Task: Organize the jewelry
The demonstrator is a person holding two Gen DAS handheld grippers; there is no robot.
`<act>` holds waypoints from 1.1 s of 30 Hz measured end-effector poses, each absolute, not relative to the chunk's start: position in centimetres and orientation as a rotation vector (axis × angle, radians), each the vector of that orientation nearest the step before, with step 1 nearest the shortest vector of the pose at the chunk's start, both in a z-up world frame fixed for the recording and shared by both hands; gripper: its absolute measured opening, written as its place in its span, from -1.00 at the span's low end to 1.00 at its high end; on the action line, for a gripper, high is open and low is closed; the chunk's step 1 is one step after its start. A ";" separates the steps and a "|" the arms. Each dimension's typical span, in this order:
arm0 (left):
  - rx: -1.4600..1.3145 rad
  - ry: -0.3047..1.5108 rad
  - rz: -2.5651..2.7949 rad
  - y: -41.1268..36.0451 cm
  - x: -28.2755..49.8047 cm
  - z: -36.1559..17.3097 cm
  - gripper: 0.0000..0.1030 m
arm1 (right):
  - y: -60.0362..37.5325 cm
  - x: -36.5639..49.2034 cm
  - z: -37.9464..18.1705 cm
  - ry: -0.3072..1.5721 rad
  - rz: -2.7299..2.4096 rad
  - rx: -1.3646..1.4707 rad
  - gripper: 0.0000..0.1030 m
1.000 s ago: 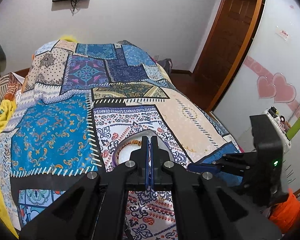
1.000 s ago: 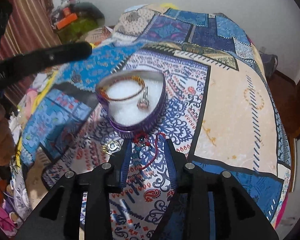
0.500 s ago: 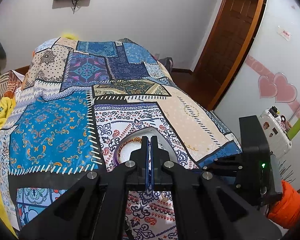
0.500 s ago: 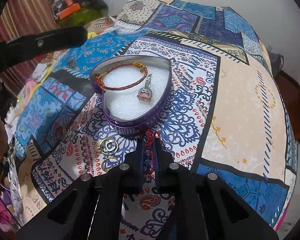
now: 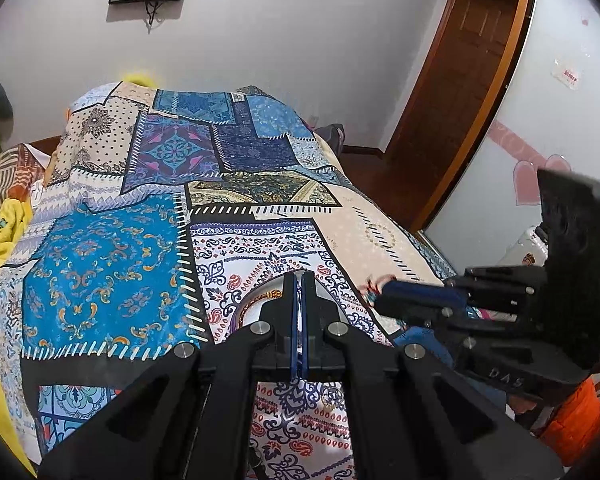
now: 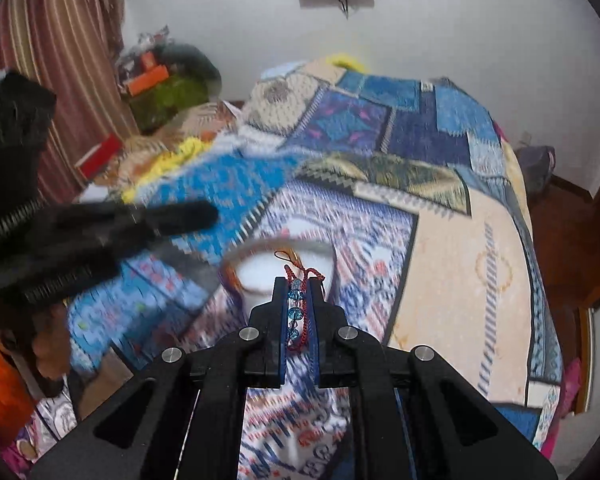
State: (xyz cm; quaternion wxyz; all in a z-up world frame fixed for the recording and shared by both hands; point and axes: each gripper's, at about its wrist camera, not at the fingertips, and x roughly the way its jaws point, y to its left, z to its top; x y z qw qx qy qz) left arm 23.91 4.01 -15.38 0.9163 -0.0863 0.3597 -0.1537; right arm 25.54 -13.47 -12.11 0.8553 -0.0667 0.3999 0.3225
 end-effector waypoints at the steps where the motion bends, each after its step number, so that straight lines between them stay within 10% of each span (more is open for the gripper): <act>1: -0.178 0.742 -0.319 4.0 24.0 -15.4 -1.00 | -13.3 25.8 -12.1 0.837 0.682 -0.137 -0.85; 33: -0.190 0.891 -0.333 4.6 26.9 -20.0 -0.98 | -10.3 28.1 -17.1 1.004 0.740 -0.214 -0.83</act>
